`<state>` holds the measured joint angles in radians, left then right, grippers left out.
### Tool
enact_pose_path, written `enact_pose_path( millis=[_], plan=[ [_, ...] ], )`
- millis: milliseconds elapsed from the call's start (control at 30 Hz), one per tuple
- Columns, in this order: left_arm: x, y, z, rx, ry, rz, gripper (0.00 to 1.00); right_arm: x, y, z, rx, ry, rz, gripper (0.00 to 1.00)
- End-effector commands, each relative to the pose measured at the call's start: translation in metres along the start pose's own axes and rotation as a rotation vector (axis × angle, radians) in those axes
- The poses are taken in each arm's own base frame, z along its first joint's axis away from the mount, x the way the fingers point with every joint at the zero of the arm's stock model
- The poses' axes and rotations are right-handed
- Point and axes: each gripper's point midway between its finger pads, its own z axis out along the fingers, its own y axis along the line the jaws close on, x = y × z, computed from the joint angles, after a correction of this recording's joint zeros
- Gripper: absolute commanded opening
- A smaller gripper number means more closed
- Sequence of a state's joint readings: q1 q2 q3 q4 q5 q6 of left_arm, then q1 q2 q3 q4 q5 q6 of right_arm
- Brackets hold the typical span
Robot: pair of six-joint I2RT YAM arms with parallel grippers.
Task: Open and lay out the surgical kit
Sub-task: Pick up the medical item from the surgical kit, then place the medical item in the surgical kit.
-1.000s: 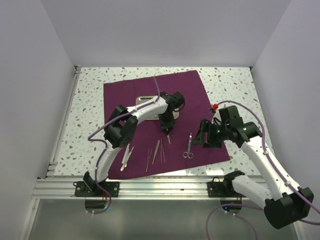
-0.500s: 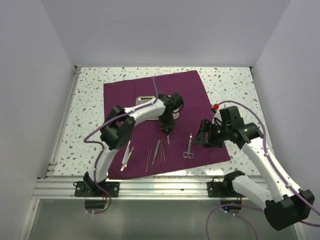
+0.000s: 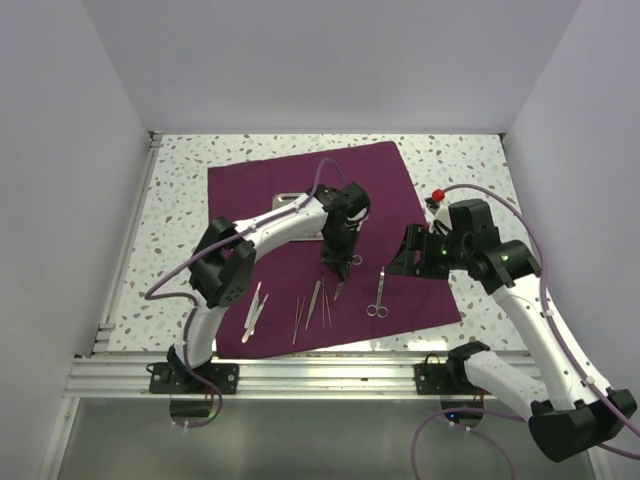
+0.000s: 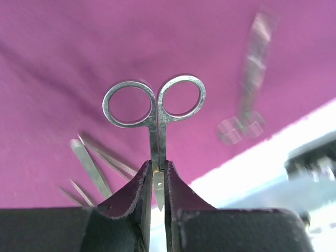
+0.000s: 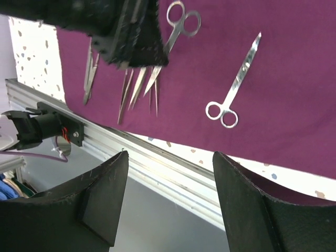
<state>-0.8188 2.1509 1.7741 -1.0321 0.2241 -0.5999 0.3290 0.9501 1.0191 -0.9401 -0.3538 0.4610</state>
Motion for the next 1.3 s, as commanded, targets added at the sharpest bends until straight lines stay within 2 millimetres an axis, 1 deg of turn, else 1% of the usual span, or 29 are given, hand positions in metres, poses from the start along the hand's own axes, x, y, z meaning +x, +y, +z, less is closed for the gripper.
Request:
enact_pose_path(
  millis=[0,67,133,167,200,233,267,300,333,367,400,433,467,500,533,567,600,633,667,700,733,800,867,933,1000,1033,1133,1200,1267],
  plan=[
    [0.011,-0.039,-0.073,0.219,-0.066,0.19,0.0,-0.02,0.018,-0.016,-0.06,-0.082,-0.102,0.7],
    [0.015,-0.047,-0.088,0.266,-0.062,0.21,0.0,-0.025,0.026,-0.021,-0.091,-0.097,-0.15,0.7],
    [0.015,-0.056,-0.101,0.306,-0.07,0.231,0.0,-0.027,0.034,-0.027,-0.126,-0.107,-0.188,0.71],
    [0.018,-0.06,-0.106,0.327,-0.06,0.239,0.0,-0.028,0.036,-0.029,-0.137,-0.112,-0.233,0.72],
    [0.026,-0.067,-0.111,0.376,-0.025,0.248,0.0,-0.028,0.038,-0.032,-0.14,-0.117,-0.259,0.72],
    [0.03,-0.071,-0.115,0.406,-0.01,0.251,0.0,-0.031,0.042,-0.038,-0.144,-0.132,-0.293,0.72],
    [0.04,-0.08,-0.125,0.473,0.017,0.265,0.0,-0.03,0.045,-0.041,-0.144,-0.142,-0.346,0.73],
    [0.044,-0.084,-0.131,0.507,0.022,0.272,0.0,-0.032,0.048,-0.045,-0.146,-0.168,-0.375,0.75],
    [0.052,-0.084,-0.13,0.527,0.048,0.264,0.0,-0.032,0.055,-0.054,-0.167,-0.204,-0.409,0.75],
    [0.059,-0.088,-0.142,0.567,0.049,0.273,0.0,-0.033,0.06,-0.061,-0.188,-0.235,-0.452,0.76],
    [0.064,-0.086,-0.143,0.569,0.058,0.266,0.0,-0.035,0.064,-0.068,-0.201,-0.262,-0.48,0.77],
    [0.069,-0.087,-0.152,0.585,0.053,0.262,0.0,-0.034,0.072,-0.081,-0.225,-0.301,-0.523,0.78],
    [0.074,-0.09,-0.158,0.619,0.066,0.263,0.0,-0.035,0.073,-0.087,-0.222,-0.321,-0.562,0.8],
    [0.081,-0.089,-0.158,0.631,0.087,0.238,0.0,-0.033,0.075,-0.092,-0.226,-0.329,-0.594,0.8],
    [0.084,-0.092,-0.163,0.652,0.094,0.228,0.0,-0.032,0.081,-0.099,-0.24,-0.343,-0.634,0.81],
    [0.09,-0.098,-0.178,0.708,0.082,0.24,0.0,-0.029,0.079,-0.101,-0.229,-0.331,-0.674,0.82],
    [0.094,-0.102,-0.185,0.729,0.098,0.209,0.0,-0.028,0.079,-0.103,-0.222,-0.331,-0.694,0.82],
    [0.097,-0.105,-0.199,0.76,0.08,0.216,0.0,-0.025,0.084,-0.107,-0.239,-0.33,-0.72,0.82],
    [0.101,-0.11,-0.209,0.798,0.083,0.223,0.0,-0.024,0.085,-0.107,-0.244,-0.323,-0.729,0.83],
    [0.104,-0.113,-0.217,0.818,0.093,0.199,0.0,-0.021,0.092,-0.111,-0.284,-0.321,-0.769,0.84],
    [0.109,-0.115,-0.229,0.845,0.089,0.206,0.0,-0.019,0.096,-0.108,-0.305,-0.303,-0.781,0.84],
    [0.115,-0.12,-0.245,0.881,0.112,0.182,0.0,-0.013,0.108,-0.11,-0.37,-0.275,-0.808,0.85],
    [0.122,-0.125,-0.265,0.933,0.115,0.189,0.0,-0.012,0.113,-0.105,-0.383,-0.25,-0.831,0.86],
    [0.129,-0.128,-0.284,0.965,0.123,0.185,0.0,-0.013,0.12,-0.105,-0.394,-0.249,-0.871,0.86],
    [0.138,-0.126,-0.295,0.966,0.149,0.185,0.0,-0.018,0.128,-0.104,-0.4,-0.25,-0.901,0.86],
    [0.145,-0.122,-0.295,0.946,0.184,0.16,0.0,-0.018,0.132,-0.103,-0.407,-0.252,-0.922,0.86],
    [0.154,-0.114,-0.292,0.916,0.215,0.158,0.0,-0.023,0.143,-0.101,-0.427,-0.25,-0.945,0.86],
    [0.157,-0.112,-0.29,0.911,0.226,0.158,0.0,-0.026,0.15,-0.1,-0.438,-0.257,-0.958,0.86],
    [0.159,-0.111,-0.292,0.916,0.231,0.155,0.0,-0.026,0.157,-0.101,-0.456,-0.262,-0.976,0.86]
  ],
)
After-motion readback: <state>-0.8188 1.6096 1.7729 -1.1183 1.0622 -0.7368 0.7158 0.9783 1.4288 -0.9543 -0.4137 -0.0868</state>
